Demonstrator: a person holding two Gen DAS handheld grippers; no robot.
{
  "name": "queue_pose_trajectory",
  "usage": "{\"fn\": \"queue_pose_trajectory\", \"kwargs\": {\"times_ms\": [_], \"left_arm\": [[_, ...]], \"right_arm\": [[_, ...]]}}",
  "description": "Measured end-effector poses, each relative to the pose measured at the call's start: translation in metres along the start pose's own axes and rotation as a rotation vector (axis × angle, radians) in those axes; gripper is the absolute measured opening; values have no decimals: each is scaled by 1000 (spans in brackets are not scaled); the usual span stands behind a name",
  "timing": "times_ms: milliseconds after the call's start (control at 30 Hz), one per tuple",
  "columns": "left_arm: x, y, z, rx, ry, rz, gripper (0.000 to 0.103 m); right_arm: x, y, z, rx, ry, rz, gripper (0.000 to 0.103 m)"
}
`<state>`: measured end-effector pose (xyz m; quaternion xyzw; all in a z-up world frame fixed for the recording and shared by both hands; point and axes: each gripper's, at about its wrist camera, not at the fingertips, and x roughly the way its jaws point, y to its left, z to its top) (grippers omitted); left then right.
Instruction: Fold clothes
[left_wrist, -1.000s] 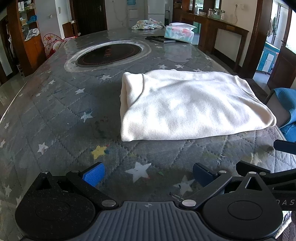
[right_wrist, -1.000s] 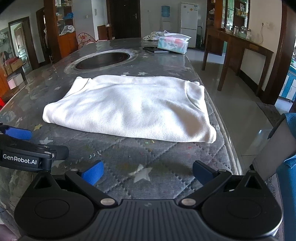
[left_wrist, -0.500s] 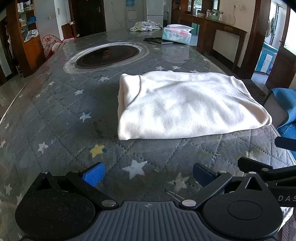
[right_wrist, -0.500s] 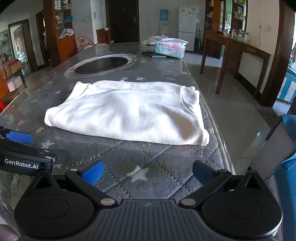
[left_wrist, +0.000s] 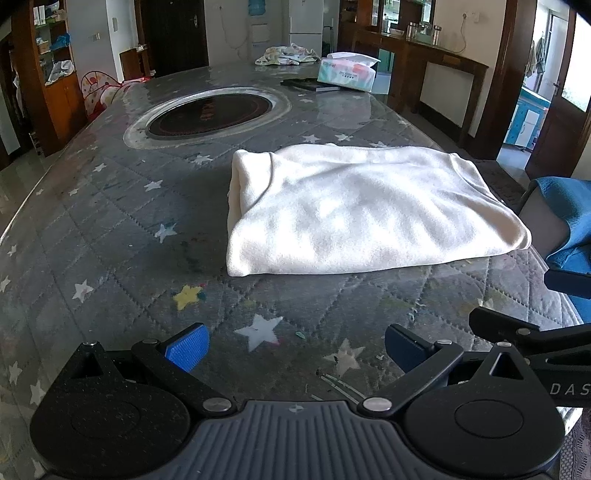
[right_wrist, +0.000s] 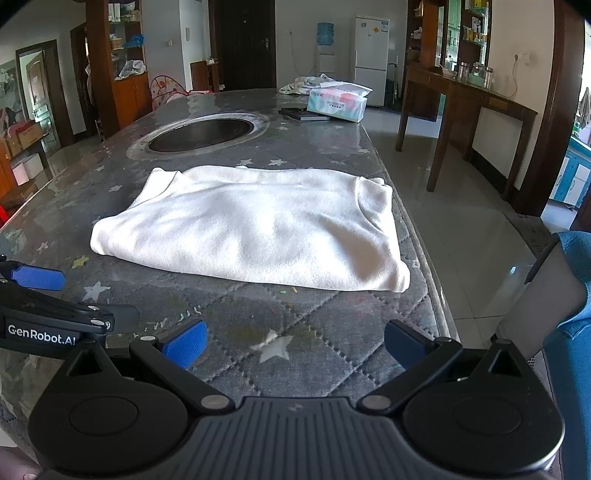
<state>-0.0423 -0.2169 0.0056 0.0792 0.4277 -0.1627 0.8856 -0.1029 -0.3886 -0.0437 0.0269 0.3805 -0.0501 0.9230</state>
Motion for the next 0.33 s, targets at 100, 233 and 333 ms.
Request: {"fn": "queue_pose_trajectory", "kwargs": {"times_ms": [100, 233, 333], "left_arm": [[0, 0, 0, -1, -2, 1, 103], [-1, 0, 0, -2, -5, 3, 103], [-1, 0, 0, -2, -7, 4, 103]], "right_arm": [[0, -1, 0, 3, -1, 1, 103], [-1, 0, 0, 2, -4, 0, 103], [-2, 0, 0, 2, -7, 2, 103]]}}
